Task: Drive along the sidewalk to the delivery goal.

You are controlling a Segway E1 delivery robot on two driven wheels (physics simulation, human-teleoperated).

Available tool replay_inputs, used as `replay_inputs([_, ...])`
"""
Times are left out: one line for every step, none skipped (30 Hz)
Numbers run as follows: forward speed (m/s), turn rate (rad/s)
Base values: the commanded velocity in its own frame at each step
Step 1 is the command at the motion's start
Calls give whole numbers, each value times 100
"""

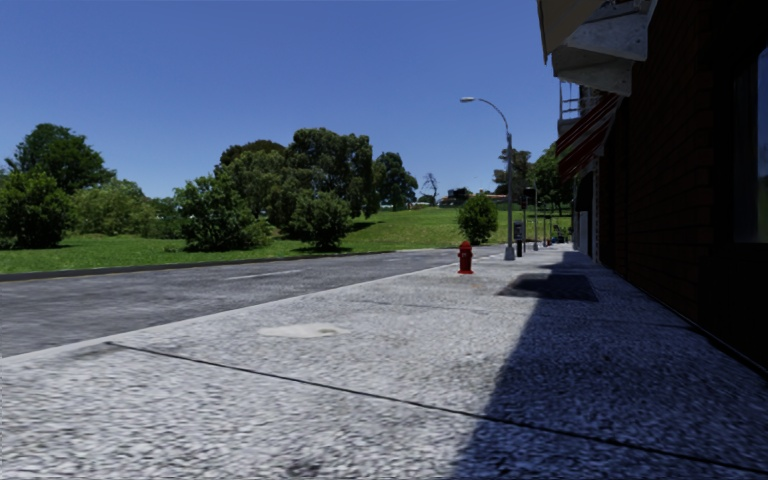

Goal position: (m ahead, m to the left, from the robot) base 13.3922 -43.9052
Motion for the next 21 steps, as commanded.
replay_inputs([200, -58])
replay_inputs([200, -76])
replay_inputs([200, -83])
replay_inputs([200, -85])
replay_inputs([200, -86])
replay_inputs([200, -86])
replay_inputs([200, -86])
replay_inputs([200, -81])
replay_inputs([200, -1])
replay_inputs([200, 0])
replay_inputs([200, 0])
replay_inputs([200, 0])
replay_inputs([200, 0])
replay_inputs([200, 0])
replay_inputs([200, 0])
replay_inputs([200, 0])
replay_inputs([200, 0])
replay_inputs([200, 0])
replay_inputs([200, 0])
replay_inputs([200, 0])
replay_inputs([200, 0])
